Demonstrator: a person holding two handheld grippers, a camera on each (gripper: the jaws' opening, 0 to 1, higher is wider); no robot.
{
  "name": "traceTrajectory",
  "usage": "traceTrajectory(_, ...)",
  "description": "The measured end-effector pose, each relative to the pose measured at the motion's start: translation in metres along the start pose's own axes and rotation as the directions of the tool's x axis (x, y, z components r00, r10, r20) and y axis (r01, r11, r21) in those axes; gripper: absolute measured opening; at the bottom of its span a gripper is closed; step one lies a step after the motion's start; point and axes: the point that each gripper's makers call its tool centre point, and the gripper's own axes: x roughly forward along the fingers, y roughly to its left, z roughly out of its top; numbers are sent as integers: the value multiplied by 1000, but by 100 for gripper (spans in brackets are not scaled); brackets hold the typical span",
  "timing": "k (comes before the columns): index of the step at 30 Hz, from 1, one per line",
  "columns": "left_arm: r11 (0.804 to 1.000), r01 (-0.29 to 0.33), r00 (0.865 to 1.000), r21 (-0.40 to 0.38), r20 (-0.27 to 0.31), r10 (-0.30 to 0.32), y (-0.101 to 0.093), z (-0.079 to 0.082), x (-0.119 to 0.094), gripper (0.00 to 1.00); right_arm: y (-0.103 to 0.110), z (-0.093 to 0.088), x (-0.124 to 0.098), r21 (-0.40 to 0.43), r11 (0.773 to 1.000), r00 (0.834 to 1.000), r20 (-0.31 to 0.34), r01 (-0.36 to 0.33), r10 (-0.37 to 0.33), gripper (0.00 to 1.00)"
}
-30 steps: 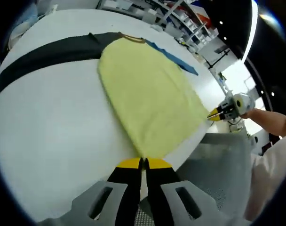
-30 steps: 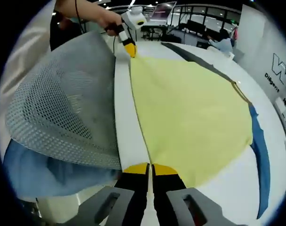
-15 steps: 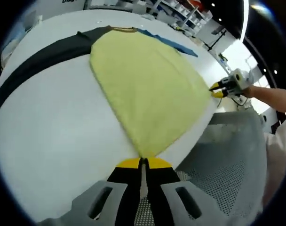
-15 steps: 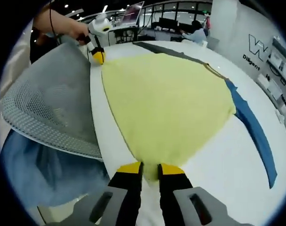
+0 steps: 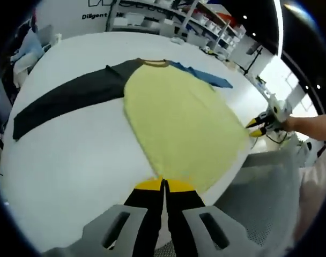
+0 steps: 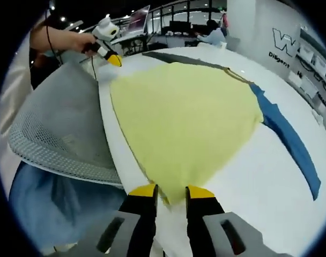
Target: Fold the garment on the visible template until the final outline fits inside the template.
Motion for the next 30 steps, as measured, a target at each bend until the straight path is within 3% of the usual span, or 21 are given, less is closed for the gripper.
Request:
traceTrajectory(2,999,35,998,8,-60,-34,-10,-10,8,0,-10,2,-1,12,1000,1000,10,20,-20,15)
traceTrajectory(3,999,14,996,51,-84,-9,-8,-17,15,0,-13,4,0,19,999,999,18,26,-26,15)
traceTrajectory(6,997,55,987,54,-151,-47,-18,-38,31,0,-17,12,0,101,995,999,53,3,-9,17)
traceTrajectory(9,992,69,961,104,-273,-39,-20,-70,37,1,-27,18,-4,111,994,998,60,16,-23,18)
traceTrajectory(10,996,68,982,64,-183,-55,-25,-55,39,1,-32,19,-5,113,993,997,64,26,-33,18)
traceTrajectory(11,996,79,974,51,-218,-66,-25,-60,35,1,-42,19,-7,141,989,996,69,52,-62,18)
traceTrajectory(15,995,83,971,48,-230,-70,-21,-60,33,1,-76,15,-14,254,962,988,85,100,-125,20)
traceTrajectory(19,994,94,966,48,-246,-79,-23,-60,30,0,-128,5,-30,319,921,965,65,222,-255,20)
traceTrajectory(22,994,96,967,45,-240,-82,-23,-56,29,0,-172,-8,-43,395,862,931,43,318,-363,21)
traceTrajectory(23,995,93,972,39,-222,-82,-22,-51,29,0,-191,-14,-50,433,824,910,22,364,-414,22)
traceTrajectory(24,995,90,974,34,-210,-81,-21,-48,30,0,-201,-17,-53,461,802,899,19,381,-438,22)
traceTrajectory(25,996,82,980,25,-185,-76,-20,-40,30,0,-220,-22,-60,503,760,875,15,412,-484,23)
traceTrajectory(30,998,63,991,16,-118,-61,-15,-15,34,0,-278,-45,-78,619,606,798,-58,500,-600,24)
